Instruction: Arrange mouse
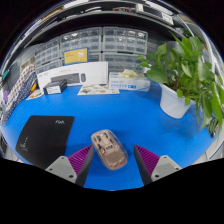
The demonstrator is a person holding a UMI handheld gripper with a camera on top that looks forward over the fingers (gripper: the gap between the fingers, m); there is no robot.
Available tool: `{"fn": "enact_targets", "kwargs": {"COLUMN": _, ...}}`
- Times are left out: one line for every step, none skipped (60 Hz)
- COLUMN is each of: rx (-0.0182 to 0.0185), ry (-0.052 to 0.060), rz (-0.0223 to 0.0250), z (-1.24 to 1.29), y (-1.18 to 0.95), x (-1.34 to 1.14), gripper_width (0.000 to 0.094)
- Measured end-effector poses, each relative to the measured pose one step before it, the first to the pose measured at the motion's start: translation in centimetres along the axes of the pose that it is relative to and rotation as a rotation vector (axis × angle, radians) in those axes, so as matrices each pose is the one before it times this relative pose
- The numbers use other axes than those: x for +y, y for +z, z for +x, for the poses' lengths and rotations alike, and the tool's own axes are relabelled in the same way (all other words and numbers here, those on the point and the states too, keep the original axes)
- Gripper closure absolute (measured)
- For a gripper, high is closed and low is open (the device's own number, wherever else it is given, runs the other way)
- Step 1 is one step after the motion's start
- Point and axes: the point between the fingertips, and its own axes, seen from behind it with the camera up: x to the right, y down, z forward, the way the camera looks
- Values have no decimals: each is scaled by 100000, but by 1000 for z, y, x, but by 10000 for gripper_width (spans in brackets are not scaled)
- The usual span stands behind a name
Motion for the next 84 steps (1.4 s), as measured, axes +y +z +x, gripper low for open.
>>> {"fn": "enact_targets", "kwargs": {"rx": -161, "ry": -144, "rz": -126, "z": 99, "y": 369, "x": -263, "gripper_width": 137}}
{"fn": "enact_targets", "kwargs": {"rx": -257, "ry": 76, "rz": 99, "z": 95, "y": 353, "x": -311, "gripper_width": 138}}
{"fn": "enact_targets", "kwargs": {"rx": -220, "ry": 215, "rz": 102, "z": 83, "y": 356, "x": -279, "gripper_width": 143}}
{"fn": "enact_targets", "kwargs": {"rx": -363, "ry": 323, "rz": -44, "z": 38, "y": 360, "x": -227, "gripper_width": 147}}
{"fn": "enact_targets", "kwargs": {"rx": -800, "ry": 110, "rz": -363, "z": 333, "y": 580, "x": -462, "gripper_width": 162}}
{"fn": "enact_targets", "kwargs": {"rx": -889, "ry": 383, "rz": -202, "z": -84, "y": 297, "x": -121, "gripper_width": 176}}
{"fn": "enact_targets", "kwargs": {"rx": -414, "ry": 833, "rz": 13, "z": -196, "y": 149, "x": -61, "gripper_width": 196}}
{"fn": "enact_targets", "kwargs": {"rx": -590, "ry": 607, "rz": -537, "z": 6, "y": 201, "x": -113, "gripper_width": 214}}
{"fn": "enact_targets", "kwargs": {"rx": 193, "ry": 265, "rz": 220, "z": 173, "y": 210, "x": -270, "gripper_width": 192}}
{"fn": "enact_targets", "kwargs": {"rx": 303, "ry": 39, "rz": -346, "z": 150, "y": 196, "x": -108, "gripper_width": 267}}
{"fn": "enact_targets", "kwargs": {"rx": 321, "ry": -170, "rz": -323, "z": 153, "y": 141, "x": -92, "gripper_width": 268}}
{"fn": "enact_targets", "kwargs": {"rx": -101, "ry": 20, "rz": -29, "z": 23, "y": 132, "x": -142, "gripper_width": 307}}
{"fn": "enact_targets", "kwargs": {"rx": -267, "ry": 91, "rz": -586, "z": 83, "y": 227, "x": -71, "gripper_width": 346}}
{"fn": "enact_targets", "kwargs": {"rx": 591, "ry": 162, "rz": 62, "z": 225, "y": 118, "x": -133, "gripper_width": 459}}
{"fn": "enact_targets", "kwargs": {"rx": 596, "ry": 327, "rz": -171, "z": 219, "y": 47, "x": -63, "gripper_width": 473}}
{"fn": "enact_targets", "kwargs": {"rx": -40, "ry": 981, "rz": -345, "z": -39, "y": 65, "x": 16, "gripper_width": 472}}
{"fn": "enact_targets", "kwargs": {"rx": 176, "ry": 664, "rz": -121, "z": 44, "y": 30, "x": -13, "gripper_width": 476}}
{"fn": "enact_targets", "kwargs": {"rx": 272, "ry": 173, "rz": -157, "z": 72, "y": 14, "x": -11, "gripper_width": 494}}
{"fn": "enact_targets", "kwargs": {"rx": 77, "ry": -5, "rz": -168, "z": 4, "y": -20, "x": 20, "gripper_width": 494}}
{"fn": "enact_targets", "kwargs": {"rx": 96, "ry": -186, "rz": -15, "z": 30, "y": -8, "x": 5, "gripper_width": 493}}
{"fn": "enact_targets", "kwargs": {"rx": 206, "ry": -150, "rz": 239, "z": 46, "y": 2, "x": -41, "gripper_width": 512}}
{"fn": "enact_targets", "kwargs": {"rx": 197, "ry": 135, "rz": -30, "z": 24, "y": -15, "x": 39, "gripper_width": 515}}
{"fn": "enact_targets", "kwargs": {"rx": 360, "ry": 296, "rz": 238, "z": -59, "y": -10, "x": -39, "gripper_width": 522}}
{"fn": "enact_targets", "kwargs": {"rx": 273, "ry": 384, "rz": 128, "z": 71, "y": 31, "x": -22, "gripper_width": 537}}
{"fn": "enact_targets", "kwargs": {"rx": 269, "ry": 623, "rz": -28, "z": -32, "y": -46, "x": 45, "gripper_width": 532}}
{"fn": "enact_targets", "kwargs": {"rx": 329, "ry": 184, "rz": 89, "z": 24, "y": 15, "x": -14, "gripper_width": 561}}
{"fn": "enact_targets", "kwargs": {"rx": 228, "ry": 128, "rz": -392, "z": -11, "y": 11, "x": 65, "gripper_width": 562}}
{"fn": "enact_targets", "kwargs": {"rx": 226, "ry": 35, "rz": -117, "z": 22, "y": 1, "x": -43, "gripper_width": 580}}
{"fn": "enact_targets", "kwargs": {"rx": 183, "ry": 210, "rz": -495, "z": 18, "y": 6, "x": 54, "gripper_width": 581}}
{"fn": "enact_targets", "kwargs": {"rx": 147, "ry": 333, "rz": -328, "z": 26, "y": 21, "x": -1, "gripper_width": 582}}
{"fn": "enact_targets", "kwargs": {"rx": 71, "ry": 165, "rz": -530, "z": 18, "y": 2, "x": 15, "gripper_width": 581}}
{"fn": "enact_targets", "kwargs": {"rx": 36, "ry": 105, "rz": -344, "z": 1, "y": 17, "x": -20, "gripper_width": 582}}
{"fn": "enact_targets", "kwargs": {"rx": 35, "ry": 47, "rz": -571, "z": -1, "y": 7, "x": 42, "gripper_width": 583}}
{"fn": "enact_targets", "kwargs": {"rx": 76, "ry": -108, "rz": -557, "z": 46, "y": 46, "x": -26, "gripper_width": 582}}
{"fn": "enact_targets", "kwargs": {"rx": 38, "ry": 98, "rz": -768, "z": 10, "y": -6, "x": 48, "gripper_width": 582}}
{"fn": "enact_targets", "kwargs": {"rx": 278, "ry": 431, "rz": -777, "z": -75, "y": -109, "x": -25, "gripper_width": 584}}
{"fn": "enact_targets", "kwargs": {"rx": 325, "ry": 591, "rz": -971, "z": -35, "y": -105, "x": -48, "gripper_width": 584}}
{"fn": "enact_targets", "kwargs": {"rx": 226, "ry": 577, "rz": -904, "z": -67, "y": -195, "x": -109, "gripper_width": 583}}
{"fn": "enact_targets", "kwargs": {"rx": -84, "ry": 624, "rz": -279, "z": -151, "y": -251, "x": -353, "gripper_width": 582}}
{"fn": "enact_targets", "kwargs": {"rx": -136, "ry": 694, "rz": 382, "z": -183, "y": -347, "x": -579, "gripper_width": 583}}
{"fn": "enact_targets", "kwargs": {"rx": 83, "ry": 683, "rz": 964, "z": -207, "y": -439, "x": -745, "gripper_width": 583}}
{"fn": "enact_targets", "kwargs": {"rx": 229, "ry": 558, "rz": 1451, "z": -194, "y": -493, "x": -841, "gripper_width": 582}}
{"fn": "enact_targets", "kwargs": {"rx": 246, "ry": 71, "rz": 1491, "z": -61, "y": -505, "x": -903, "gripper_width": 582}}
{"fn": "enact_targets", "kwargs": {"rx": 531, "ry": 116, "rz": 1598, "z": -307, "y": -628, "x": -880, "gripper_width": 581}}
{"fn": "enact_targets", "kwargs": {"rx": 382, "ry": -63, "rz": 1495, "z": -227, "y": -601, "x": -1029, "gripper_width": 580}}
{"fn": "enact_targets", "kwargs": {"rx": 291, "ry": -87, "rz": 1639, "z": -303, "y": -546, "x": -1010, "gripper_width": 580}}
{"fn": "enact_targets", "kwargs": {"rx": 307, "ry": -104, "rz": 1675, "z": -332, "y": -609, "x": -1024, "gripper_width": 579}}
{"fn": "enact_targets", "kwargs": {"rx": 298, "ry": 27, "rz": 1722, "z": -345, "y": -564, "x": -1023, "gripper_width": 580}}
{"fn": "enact_targets", "kwargs": {"rx": 232, "ry": 225, "rz": 1414, "z": -331, "y": -455, "x": -1170, "gripper_width": 580}}
{"fn": "enact_targets", "kwargs": {"rx": 259, "ry": 254, "rz": 1636, "z": -423, "y": -526, "x": -997, "gripper_width": 580}}
{"fn": "enact_targets", "kwargs": {"rx": 331, "ry": -8, "rz": 1472, "z": -482, "y": -392, "x": -1037, "gripper_width": 579}}
{"fn": "enact_targets", "kwargs": {"rx": 58, "ry": -274, "rz": 1611, "z": -488, "y": -661, "x": -700, "gripper_width": 579}}
{"fn": "enact_targets", "kwargs": {"rx": 76, "ry": -221, "rz": 1242, "z": -498, "y": -550, "x": -844, "gripper_width": 580}}
{"fn": "enact_targets", "kwargs": {"rx": 82, "ry": -233, "rz": 1450, "z": -530, "y": -527, "x": -836, "gripper_width": 579}}
{"fn": "enact_targets", "kwargs": {"rx": 140, "ry": -259, "rz": 1415, "z": -550, "y": -514, "x": -791, "gripper_width": 579}}
{"fn": "enact_targets", "kwargs": {"rx": 117, "ry": -443, "rz": 1283, "z": -599, "y": -511, "x": -752, "gripper_width": 580}}
{"fn": "enact_targets", "kwargs": {"rx": 35, "ry": -510, "rz": 913, "z": -614, "y": -396, "x": -832, "gripper_width": 580}}
{"fn": "enact_targets", "kwargs": {"rx": -51, "ry": -630, "rz": 1205, "z": -687, "y": -455, "x": -673, "gripper_width": 581}}
{"fn": "enact_targets", "kwargs": {"rx": -134, "ry": -677, "rz": 1142, "z": -750, "y": -419, "x": -607, "gripper_width": 581}}
{"fn": "enact_targets", "kwargs": {"rx": -190, "ry": -785, "rz": 953, "z": -759, "y": -407, "x": -561, "gripper_width": 580}}
{"fn": "enact_targets", "kwargs": {"rx": -227, "ry": -819, "rz": 723, "z": -768, "y": -315, "x": -560, "gripper_width": 580}}
{"fn": "enact_targets", "kwargs": {"rx": -69, "ry": -821, "rz": 698, "z": -877, "y": -510, "x": -434, "gripper_width": 581}}
{"fn": "enact_targets", "kwargs": {"rx": -339, "ry": -703, "rz": 781, "z": -840, "y": -366, "x": -399, "gripper_width": 581}}
{"fn": "enact_targets", "kwargs": {"rx": -460, "ry": -503, "rz": 790, "z": -881, "y": -353, "x": -345, "gripper_width": 580}}
{"fn": "enact_targets", "kwargs": {"rx": -630, "ry": -358, "rz": 645, "z": -916, "y": -308, "x": -259, "gripper_width": 580}}
{"fn": "enact_targets", "kwargs": {"rx": -763, "ry": -348, "rz": 418, "z": -958, "y": -265, "x": -175, "gripper_width": 580}}
{"fn": "enact_targets", "kwargs": {"rx": -1065, "ry": -384, "rz": 284, "z": -891, "y": -145, "x": -64, "gripper_width": 580}}
{"fn": "enact_targets", "kwargs": {"rx": -900, "ry": -532, "rz": 63, "z": -989, "y": -117, "x": 45, "gripper_width": 579}}
{"fn": "enact_targets", "kwargs": {"rx": -1029, "ry": -578, "rz": -14, "z": -985, "y": -54, "x": 63, "gripper_width": 580}}
{"fn": "enact_targets", "kwargs": {"rx": -867, "ry": -655, "rz": -286, "z": -1071, "y": -19, "x": 99, "gripper_width": 581}}
{"fn": "enact_targets", "kwargs": {"rx": -990, "ry": -738, "rz": -264, "z": -974, "y": 26, "x": 257, "gripper_width": 581}}
{"fn": "enact_targets", "kwargs": {"rx": -957, "ry": -722, "rz": -469, "z": -941, "y": 104, "x": 377, "gripper_width": 580}}
{"fn": "enact_targets", "kwargs": {"rx": -909, "ry": -630, "rz": -699, "z": -894, "y": 154, "x": 448, "gripper_width": 581}}
{"fn": "enact_targets", "kwargs": {"rx": -1076, "ry": -529, "rz": -591, "z": -830, "y": 184, "x": 596, "gripper_width": 581}}
{"fn": "enact_targets", "kwargs": {"rx": -1054, "ry": -356, "rz": -870, "z": -875, "y": 232, "x": 607, "gripper_width": 582}}
{"fn": "enact_targets", "kwargs": {"rx": -1140, "ry": -293, "rz": -874, "z": -865, "y": 277, "x": 641, "gripper_width": 583}}
{"fn": "enact_targets", "kwargs": {"rx": -959, "ry": -216, "rz": -833, "z": -819, "y": 342, "x": 695, "gripper_width": 584}}
{"fn": "enact_targets", "kwargs": {"rx": -822, "ry": -118, "rz": -1125, "z": -702, "y": 358, "x": 767, "gripper_width": 584}}
{"fn": "enact_targets", "kwargs": {"rx": -439, "ry": 51, "rz": -1758, "z": -733, "y": 350, "x": 791, "gripper_width": 584}}
{"fn": "enact_targets", "kwargs": {"rx": -390, "ry": 4, "rz": -1602, "z": -523, "y": 443, "x": 899, "gripper_width": 584}}
{"fn": "enact_targets", "kwargs": {"rx": -300, "ry": -46, "rz": -1462, "z": -432, "y": 402, "x": 836, "gripper_width": 583}}
{"fn": "enact_targets", "kwargs": {"rx": -322, "ry": -60, "rz": -1269, "z": -415, "y": 453, "x": 856, "gripper_width": 583}}
{"fn": "enact_targets", "kwargs": {"rx": -454, "ry": -134, "rz": -1022, "z": -241, "y": 501, "x": 928, "gripper_width": 584}}
{"fn": "enact_targets", "kwargs": {"rx": -205, "ry": 5, "rz": -1492, "z": -316, "y": 447, "x": 891, "gripper_width": 585}}
